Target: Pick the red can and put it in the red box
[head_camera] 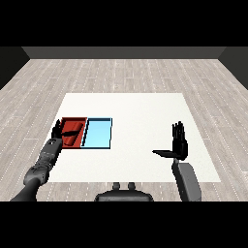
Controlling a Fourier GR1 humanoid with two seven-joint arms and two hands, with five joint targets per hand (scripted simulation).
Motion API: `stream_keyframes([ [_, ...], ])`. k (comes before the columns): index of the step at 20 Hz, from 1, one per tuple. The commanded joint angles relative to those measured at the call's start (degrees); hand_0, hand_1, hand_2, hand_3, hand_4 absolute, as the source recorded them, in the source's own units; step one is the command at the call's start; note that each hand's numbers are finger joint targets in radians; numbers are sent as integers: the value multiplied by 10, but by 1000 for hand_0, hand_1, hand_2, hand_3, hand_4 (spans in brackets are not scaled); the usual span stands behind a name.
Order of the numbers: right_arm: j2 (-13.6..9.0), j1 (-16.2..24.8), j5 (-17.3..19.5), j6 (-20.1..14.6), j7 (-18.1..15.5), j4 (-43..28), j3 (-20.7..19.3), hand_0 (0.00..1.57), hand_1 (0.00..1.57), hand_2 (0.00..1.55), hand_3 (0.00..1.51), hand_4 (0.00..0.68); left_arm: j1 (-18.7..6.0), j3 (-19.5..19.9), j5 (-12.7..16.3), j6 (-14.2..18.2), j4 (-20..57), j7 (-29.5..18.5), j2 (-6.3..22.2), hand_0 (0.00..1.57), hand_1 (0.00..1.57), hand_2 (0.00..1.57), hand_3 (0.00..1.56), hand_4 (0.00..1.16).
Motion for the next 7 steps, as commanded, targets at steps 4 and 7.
stream_keyframes([
  [4,10,1,-3,3,8,3,11,0,0,0,0,0,10,108,122,-62,-157,-240,-45,0,0,0,0,0],
  [7,-9,20,-8,19,11,-25,5,0,0,0,0,0,36,96,130,-109,-218,-293,-72,0,0,0,0,0],
])
